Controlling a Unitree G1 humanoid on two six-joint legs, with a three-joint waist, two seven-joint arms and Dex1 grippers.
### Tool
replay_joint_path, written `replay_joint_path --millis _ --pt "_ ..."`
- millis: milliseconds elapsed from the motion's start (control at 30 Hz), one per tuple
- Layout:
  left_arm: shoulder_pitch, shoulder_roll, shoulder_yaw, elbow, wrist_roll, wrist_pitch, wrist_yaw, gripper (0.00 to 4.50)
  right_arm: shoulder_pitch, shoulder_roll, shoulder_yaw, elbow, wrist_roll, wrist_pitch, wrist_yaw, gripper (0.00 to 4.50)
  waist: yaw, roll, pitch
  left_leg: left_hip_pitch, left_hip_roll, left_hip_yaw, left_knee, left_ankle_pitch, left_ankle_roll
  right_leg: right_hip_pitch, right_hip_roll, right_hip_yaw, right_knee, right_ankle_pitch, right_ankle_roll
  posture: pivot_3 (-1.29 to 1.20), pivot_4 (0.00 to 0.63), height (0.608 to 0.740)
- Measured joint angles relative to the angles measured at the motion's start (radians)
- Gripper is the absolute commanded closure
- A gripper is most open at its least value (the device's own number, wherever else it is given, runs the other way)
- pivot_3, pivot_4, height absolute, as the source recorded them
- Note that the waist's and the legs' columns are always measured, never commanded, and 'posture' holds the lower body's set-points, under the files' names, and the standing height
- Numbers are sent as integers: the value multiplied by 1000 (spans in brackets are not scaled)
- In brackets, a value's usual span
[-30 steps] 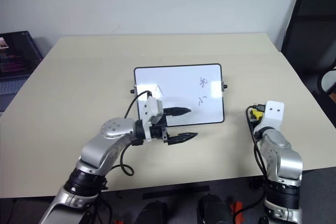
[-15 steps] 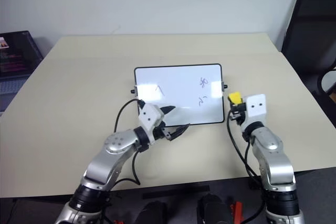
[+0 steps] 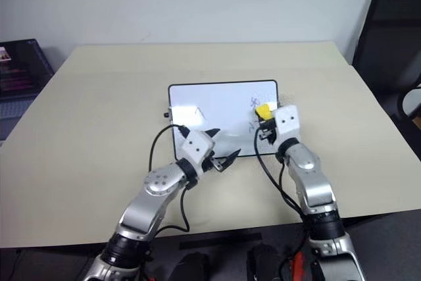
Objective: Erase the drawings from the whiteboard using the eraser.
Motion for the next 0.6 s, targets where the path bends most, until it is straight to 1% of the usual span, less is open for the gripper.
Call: replay_joint_path --millis 333,600 --pt "-29 -7 1 26 3 -14 2 0 -150 11 8 179 -45 -64 -9 3278 0 0 0 0 0 0 0 0 0 0 0 0 0 0 0 0 150 740" --pt "-32 -11 1 26 3 -15 3 0 -182 11 9 218 -65 -74 -8 3278 0 0 0 1 0 1 0 0 0 0 0 0 2 0 0 0 150 740"
